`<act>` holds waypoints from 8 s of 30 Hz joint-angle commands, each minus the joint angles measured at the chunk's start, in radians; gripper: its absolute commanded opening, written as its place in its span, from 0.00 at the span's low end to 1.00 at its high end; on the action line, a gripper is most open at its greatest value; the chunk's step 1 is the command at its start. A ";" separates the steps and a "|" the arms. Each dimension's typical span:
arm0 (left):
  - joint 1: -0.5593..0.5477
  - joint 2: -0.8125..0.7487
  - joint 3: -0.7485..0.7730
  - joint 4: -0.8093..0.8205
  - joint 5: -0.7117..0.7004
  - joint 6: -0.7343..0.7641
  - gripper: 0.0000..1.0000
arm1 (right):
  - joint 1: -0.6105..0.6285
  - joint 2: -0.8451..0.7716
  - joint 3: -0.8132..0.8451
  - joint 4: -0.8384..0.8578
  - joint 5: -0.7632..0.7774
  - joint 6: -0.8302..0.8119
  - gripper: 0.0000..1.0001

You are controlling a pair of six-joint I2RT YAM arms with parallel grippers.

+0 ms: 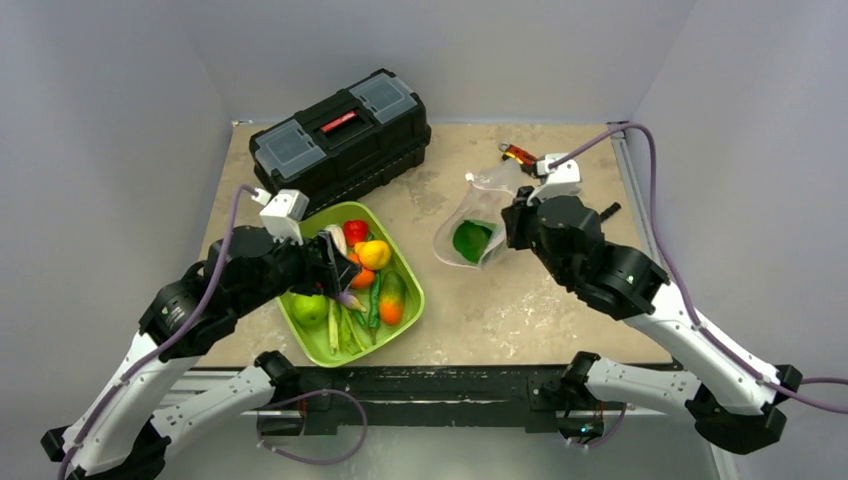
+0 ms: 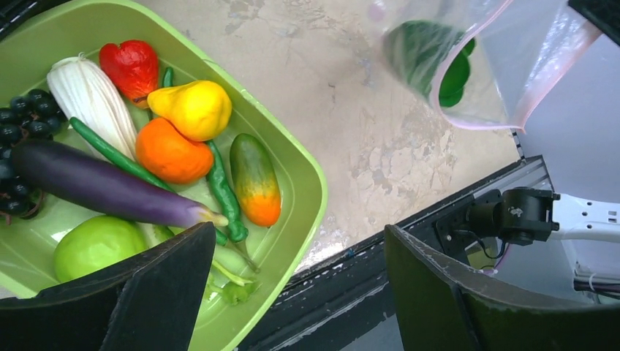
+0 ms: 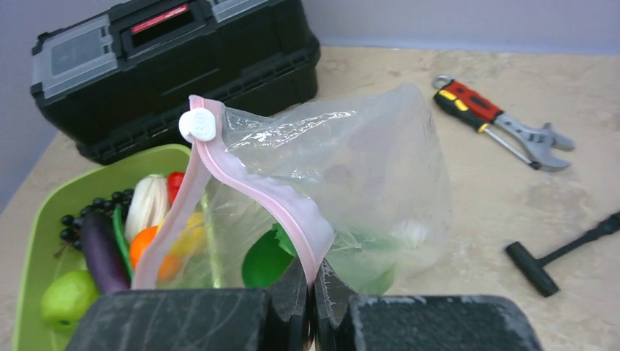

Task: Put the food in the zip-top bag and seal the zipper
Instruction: Pick up the fake vegetable from the bin, then place the fake vegetable in the bin, then pick up the fake vegetable from the bin, then place the fake vegetable in the zipper food storage bag.

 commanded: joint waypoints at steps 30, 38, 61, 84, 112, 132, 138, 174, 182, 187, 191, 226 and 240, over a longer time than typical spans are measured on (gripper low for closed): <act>0.003 0.065 -0.324 0.056 -0.084 -0.071 0.86 | -0.002 0.000 -0.385 0.478 -0.541 -0.153 0.00; 0.134 0.152 -0.317 0.008 -0.180 -0.222 0.92 | -0.002 -0.065 -0.423 0.520 -0.509 -0.167 0.00; 0.364 0.752 0.000 0.243 -0.331 0.027 0.56 | -0.002 -0.188 -0.522 0.581 -0.484 -0.166 0.00; 0.366 0.958 -0.112 0.412 -0.379 -0.044 0.35 | -0.002 -0.198 -0.536 0.584 -0.480 -0.169 0.00; 0.366 0.253 -0.075 0.473 -0.328 0.224 0.00 | -0.002 -0.174 -0.534 0.604 -0.471 -0.178 0.00; 0.366 0.285 0.395 -0.151 0.127 0.523 0.00 | -0.003 -0.170 -0.535 0.619 -0.481 -0.182 0.00; 0.363 0.394 0.218 -0.097 0.307 0.452 0.00 | -0.003 -0.172 -0.537 0.622 -0.486 -0.181 0.00; 0.091 0.463 -0.352 0.420 -0.230 0.093 0.49 | -0.003 -0.200 -0.553 0.621 -0.502 -0.180 0.00; 0.090 0.507 -0.387 0.482 -0.120 0.066 0.69 | -0.003 -0.198 -0.550 0.622 -0.513 -0.180 0.00; 0.091 0.553 -0.417 0.533 -0.082 0.046 0.64 | -0.003 -0.210 -0.555 0.621 -0.513 -0.177 0.00; 0.090 0.561 -0.373 0.442 -0.157 0.063 0.27 | -0.003 -0.211 -0.555 0.621 -0.510 -0.178 0.00; 0.004 0.366 -0.119 0.236 0.877 -0.080 0.00 | 0.014 -0.132 -0.502 0.675 -0.533 -0.219 0.00; 0.011 0.535 0.019 0.162 0.735 -0.061 0.00 | 0.049 -0.222 -0.571 0.725 -0.673 -0.248 0.00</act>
